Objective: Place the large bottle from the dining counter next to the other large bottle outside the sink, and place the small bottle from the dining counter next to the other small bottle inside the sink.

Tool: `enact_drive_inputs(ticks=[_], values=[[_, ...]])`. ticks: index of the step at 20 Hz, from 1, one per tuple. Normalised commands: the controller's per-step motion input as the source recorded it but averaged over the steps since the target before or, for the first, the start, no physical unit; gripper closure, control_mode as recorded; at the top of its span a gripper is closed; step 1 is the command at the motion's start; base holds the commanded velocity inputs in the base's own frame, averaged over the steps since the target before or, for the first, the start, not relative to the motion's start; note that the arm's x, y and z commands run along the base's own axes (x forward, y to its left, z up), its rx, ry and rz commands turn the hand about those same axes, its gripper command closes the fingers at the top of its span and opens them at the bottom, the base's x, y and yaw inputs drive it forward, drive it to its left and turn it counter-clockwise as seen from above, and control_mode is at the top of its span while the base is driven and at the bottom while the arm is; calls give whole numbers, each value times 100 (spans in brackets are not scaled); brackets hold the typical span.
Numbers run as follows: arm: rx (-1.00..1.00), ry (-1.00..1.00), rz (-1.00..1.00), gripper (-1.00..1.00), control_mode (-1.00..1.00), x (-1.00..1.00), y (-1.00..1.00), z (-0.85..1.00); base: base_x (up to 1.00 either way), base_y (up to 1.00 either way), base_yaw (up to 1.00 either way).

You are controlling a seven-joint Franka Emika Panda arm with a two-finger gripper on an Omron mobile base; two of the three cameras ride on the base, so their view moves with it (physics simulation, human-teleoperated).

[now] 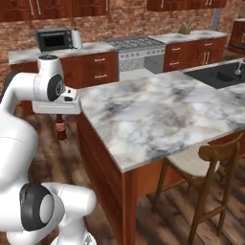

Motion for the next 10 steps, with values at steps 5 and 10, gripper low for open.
enact_drive_inputs(ticks=[5,10], values=[[0,0,0,100,100,0,0,0,55,100,-39],[0,0,0,100,100,0,0,0,45,100,-37]])
